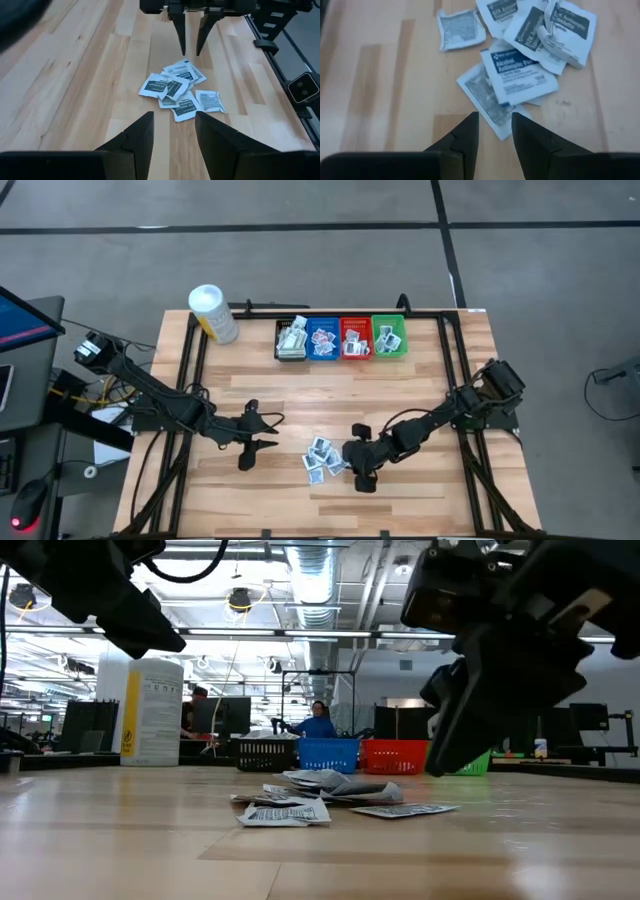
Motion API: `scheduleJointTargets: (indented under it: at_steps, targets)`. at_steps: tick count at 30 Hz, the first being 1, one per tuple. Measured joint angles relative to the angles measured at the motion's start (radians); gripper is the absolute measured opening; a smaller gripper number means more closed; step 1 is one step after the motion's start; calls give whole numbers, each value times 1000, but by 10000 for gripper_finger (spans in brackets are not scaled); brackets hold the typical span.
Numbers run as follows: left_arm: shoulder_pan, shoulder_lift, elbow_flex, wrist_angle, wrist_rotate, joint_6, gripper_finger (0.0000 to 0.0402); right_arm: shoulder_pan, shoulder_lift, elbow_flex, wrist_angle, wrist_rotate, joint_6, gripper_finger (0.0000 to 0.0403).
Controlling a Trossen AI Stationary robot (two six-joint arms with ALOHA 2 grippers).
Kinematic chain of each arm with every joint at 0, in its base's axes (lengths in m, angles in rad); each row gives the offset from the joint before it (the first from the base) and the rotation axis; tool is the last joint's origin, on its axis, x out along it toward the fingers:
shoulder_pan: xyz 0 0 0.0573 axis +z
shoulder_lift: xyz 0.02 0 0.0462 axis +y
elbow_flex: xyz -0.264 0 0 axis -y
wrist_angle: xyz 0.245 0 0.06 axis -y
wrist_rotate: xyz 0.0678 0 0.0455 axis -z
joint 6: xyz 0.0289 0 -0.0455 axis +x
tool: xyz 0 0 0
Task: Pick & Place First Aid Supplies
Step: Put the blue alcohol pad in the green bin
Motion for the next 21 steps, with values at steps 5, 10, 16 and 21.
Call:
scheduleJointTargets:
  at_steps: [5, 10, 16, 21]
  targets:
    - [0, 0, -1, -10, 0, 0, 145, -10, 0, 0, -4, 17, -50, 111]
    - [0, 0, -16, -12, 0, -27, 145, -30, 0, 0, -3, 27, -122, 111]
    - [0, 0, -18, -9, 0, -30, 145, -38, 0, 0, -2, 20, -296, 111]
    - [0, 0, -18, -9, -3, -30, 145, -22, 0, 0, -2, 15, -446, 111]
